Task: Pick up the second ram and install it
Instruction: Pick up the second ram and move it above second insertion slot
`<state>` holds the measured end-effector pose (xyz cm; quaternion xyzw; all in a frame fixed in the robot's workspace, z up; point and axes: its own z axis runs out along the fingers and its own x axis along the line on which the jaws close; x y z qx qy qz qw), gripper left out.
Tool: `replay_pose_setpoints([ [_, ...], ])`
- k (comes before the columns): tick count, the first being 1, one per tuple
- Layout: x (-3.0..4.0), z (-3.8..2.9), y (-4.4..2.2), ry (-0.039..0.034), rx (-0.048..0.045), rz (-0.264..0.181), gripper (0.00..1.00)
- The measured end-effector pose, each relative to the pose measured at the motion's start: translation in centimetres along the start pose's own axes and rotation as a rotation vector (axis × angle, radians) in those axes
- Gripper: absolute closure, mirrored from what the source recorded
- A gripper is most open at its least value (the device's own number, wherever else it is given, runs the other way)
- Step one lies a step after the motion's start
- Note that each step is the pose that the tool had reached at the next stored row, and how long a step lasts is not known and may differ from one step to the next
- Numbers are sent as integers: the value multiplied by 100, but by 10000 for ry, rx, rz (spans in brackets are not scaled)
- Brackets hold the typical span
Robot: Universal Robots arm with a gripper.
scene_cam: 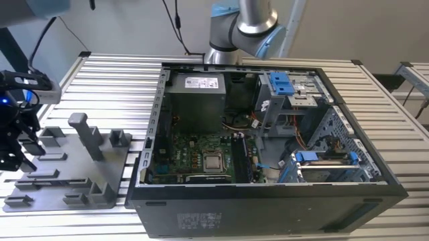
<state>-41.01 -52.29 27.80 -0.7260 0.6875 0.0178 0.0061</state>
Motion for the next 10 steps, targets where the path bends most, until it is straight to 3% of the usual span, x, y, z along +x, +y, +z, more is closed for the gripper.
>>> replay_pose_setpoints([
  [6,-9,70,-1,-1,1,0,58],
  [10,-9,71,-1,1,-2,0,58],
])
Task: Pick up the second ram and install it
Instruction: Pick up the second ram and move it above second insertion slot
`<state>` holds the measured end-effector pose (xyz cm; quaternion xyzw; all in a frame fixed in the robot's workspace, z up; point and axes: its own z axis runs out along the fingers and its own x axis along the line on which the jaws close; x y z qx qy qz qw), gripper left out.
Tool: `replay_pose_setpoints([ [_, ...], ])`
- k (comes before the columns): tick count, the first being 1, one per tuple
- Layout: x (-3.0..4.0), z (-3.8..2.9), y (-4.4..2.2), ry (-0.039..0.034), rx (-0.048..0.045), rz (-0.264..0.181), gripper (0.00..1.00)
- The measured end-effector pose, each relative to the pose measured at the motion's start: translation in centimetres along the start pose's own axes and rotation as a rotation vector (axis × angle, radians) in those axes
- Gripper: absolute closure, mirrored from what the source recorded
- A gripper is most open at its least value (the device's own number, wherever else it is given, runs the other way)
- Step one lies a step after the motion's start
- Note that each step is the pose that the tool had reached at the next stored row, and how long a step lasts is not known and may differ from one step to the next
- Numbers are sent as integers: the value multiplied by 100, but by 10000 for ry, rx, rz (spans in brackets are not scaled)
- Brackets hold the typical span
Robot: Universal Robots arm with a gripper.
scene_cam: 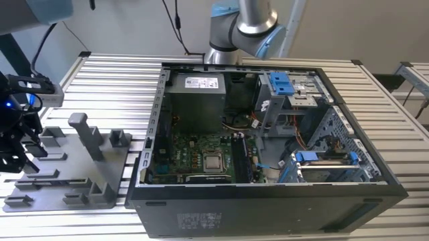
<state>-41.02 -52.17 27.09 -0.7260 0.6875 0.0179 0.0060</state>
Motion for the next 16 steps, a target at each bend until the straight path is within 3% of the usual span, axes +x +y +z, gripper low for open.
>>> replay_pose_setpoints([
  [6,0,17,3,-4,5,0,58],
  [16,-2,111,20,-2,2,0,58],
])
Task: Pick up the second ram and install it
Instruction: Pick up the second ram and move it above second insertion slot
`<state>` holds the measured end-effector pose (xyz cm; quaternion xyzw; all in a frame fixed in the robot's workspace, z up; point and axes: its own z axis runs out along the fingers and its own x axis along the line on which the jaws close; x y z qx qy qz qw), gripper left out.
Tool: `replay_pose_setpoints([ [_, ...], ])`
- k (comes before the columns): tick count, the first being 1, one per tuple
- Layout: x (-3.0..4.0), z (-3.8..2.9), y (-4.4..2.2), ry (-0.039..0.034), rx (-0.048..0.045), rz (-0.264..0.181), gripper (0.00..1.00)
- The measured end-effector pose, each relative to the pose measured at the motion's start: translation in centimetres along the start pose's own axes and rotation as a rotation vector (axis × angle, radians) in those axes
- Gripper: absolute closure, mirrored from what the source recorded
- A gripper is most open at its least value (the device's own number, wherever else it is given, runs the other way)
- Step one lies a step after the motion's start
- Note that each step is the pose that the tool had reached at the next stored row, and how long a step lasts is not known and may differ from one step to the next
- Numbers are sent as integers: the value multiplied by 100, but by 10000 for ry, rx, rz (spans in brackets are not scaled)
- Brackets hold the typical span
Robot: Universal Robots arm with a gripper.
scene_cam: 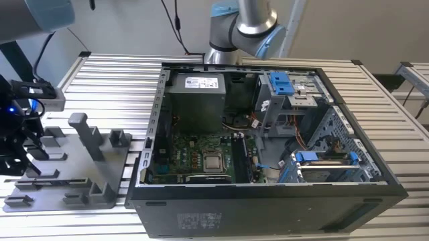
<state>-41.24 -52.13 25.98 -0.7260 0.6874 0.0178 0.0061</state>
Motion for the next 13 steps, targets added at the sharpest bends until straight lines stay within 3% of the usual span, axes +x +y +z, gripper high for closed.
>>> replay_pose_setpoints([
  [9,3,124,-1,-2,4,0,58],
  [13,4,177,-2,-17,52,-5,58],
])
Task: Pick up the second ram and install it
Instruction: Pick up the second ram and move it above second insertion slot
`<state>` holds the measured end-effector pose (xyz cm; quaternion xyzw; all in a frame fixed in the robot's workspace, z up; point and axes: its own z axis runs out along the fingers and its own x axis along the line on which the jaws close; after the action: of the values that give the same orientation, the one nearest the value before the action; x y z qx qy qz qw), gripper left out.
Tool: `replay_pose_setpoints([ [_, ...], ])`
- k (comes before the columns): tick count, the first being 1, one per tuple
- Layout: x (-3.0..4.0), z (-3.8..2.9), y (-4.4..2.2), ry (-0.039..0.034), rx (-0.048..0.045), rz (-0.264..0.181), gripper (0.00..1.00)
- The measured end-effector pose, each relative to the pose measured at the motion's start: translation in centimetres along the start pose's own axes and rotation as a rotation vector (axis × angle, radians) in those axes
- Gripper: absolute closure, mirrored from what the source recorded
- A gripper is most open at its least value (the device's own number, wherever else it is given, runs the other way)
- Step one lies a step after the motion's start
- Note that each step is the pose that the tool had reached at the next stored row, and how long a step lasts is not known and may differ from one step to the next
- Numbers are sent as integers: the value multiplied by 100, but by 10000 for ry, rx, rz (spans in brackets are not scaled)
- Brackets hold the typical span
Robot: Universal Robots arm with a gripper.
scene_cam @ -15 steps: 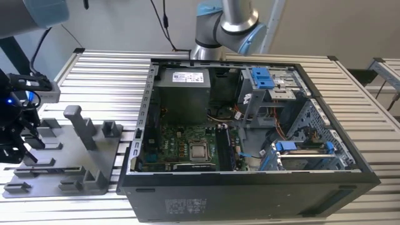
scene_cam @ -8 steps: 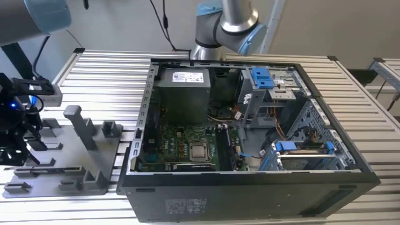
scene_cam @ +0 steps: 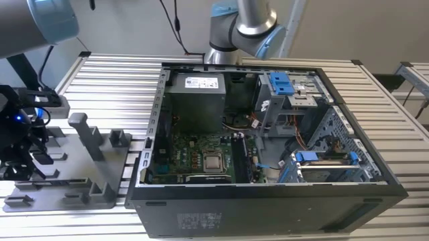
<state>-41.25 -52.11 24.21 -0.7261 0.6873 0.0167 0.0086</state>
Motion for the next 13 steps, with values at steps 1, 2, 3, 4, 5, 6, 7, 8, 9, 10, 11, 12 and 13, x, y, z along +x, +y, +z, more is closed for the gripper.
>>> replay_pose_setpoints([
  [1,1,12,0,-3,22,-7,58],
  [2,1,23,0,-4,48,-17,58],
  [3,1,37,-1,-10,71,-25,58],
  [4,2,49,-1,-13,76,-27,58],
  [5,2,60,-1,-13,76,-31,58],
  [6,2,70,-1,-13,76,-35,58],
  [7,3,76,-1,-12,75,-42,58],
  [8,3,77,0,-10,71,-54,58],
  [9,3,82,-1,-11,73,-65,58],
  [10,3,89,0,-13,74,-74,58],
  [11,4,95,1,-12,74,-81,58],
  [12,4,103,3,-12,72,-86,58],
  [13,4,112,5,-12,73,-92,58],
])
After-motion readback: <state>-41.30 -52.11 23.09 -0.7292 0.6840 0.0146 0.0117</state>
